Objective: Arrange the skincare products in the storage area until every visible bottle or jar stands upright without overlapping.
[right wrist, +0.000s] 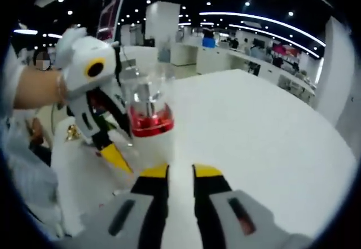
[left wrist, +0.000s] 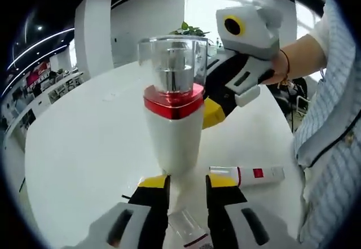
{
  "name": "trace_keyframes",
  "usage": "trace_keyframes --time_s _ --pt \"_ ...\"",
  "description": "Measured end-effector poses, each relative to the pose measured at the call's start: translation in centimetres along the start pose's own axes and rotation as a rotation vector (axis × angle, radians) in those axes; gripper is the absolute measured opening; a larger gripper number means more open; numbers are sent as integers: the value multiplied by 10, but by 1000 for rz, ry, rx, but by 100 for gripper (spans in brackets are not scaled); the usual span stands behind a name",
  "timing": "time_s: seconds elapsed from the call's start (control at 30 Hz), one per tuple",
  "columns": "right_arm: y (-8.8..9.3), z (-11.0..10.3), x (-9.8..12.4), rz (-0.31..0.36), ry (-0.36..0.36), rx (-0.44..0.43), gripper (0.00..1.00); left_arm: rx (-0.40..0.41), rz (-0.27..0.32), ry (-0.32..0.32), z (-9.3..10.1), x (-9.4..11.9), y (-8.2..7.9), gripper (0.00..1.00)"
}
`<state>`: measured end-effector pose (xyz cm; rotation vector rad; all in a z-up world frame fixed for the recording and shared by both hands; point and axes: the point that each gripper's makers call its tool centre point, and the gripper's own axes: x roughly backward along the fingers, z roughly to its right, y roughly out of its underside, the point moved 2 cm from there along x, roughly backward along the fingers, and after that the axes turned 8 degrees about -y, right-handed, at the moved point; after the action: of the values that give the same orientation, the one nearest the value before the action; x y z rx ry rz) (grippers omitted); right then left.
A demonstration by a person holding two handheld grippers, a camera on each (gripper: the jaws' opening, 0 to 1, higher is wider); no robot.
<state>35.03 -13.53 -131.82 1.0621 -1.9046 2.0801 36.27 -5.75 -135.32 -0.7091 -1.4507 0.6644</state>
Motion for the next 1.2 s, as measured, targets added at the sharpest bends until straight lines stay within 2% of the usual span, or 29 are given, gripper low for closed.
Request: trace_keyframes --time_s 0.1,0.17,0.23,0.33,0.43,0.57,0.9,1.2 --pt "3 -6 4 16 -19 -28 15 56 -7 -26 1 -1 3 19" --pt "7 -14 5 20 -38 -44 17 62 -5 -39 4 -3 4 19" --pt "12 -23 4 19 -50 -49 18 59 11 -84 4 -5 4 19" --pt "13 -29 0 24 -47 -67 18 112 30 -114 3 -6 1 19" --pt "11 -28 -2 33 -33 -76 18 143 53 -117 6 -7 -3 18" --pt "9 -24 -1 37 -22 -67 18 131 59 -127 10 -8 -5 17" --pt "7 -19 0 36 2 -61 18 100 64 -163 6 -13 -8 17" --pt "8 -19 0 33 0 -60 19 114 66 -147 4 -11 -8 17"
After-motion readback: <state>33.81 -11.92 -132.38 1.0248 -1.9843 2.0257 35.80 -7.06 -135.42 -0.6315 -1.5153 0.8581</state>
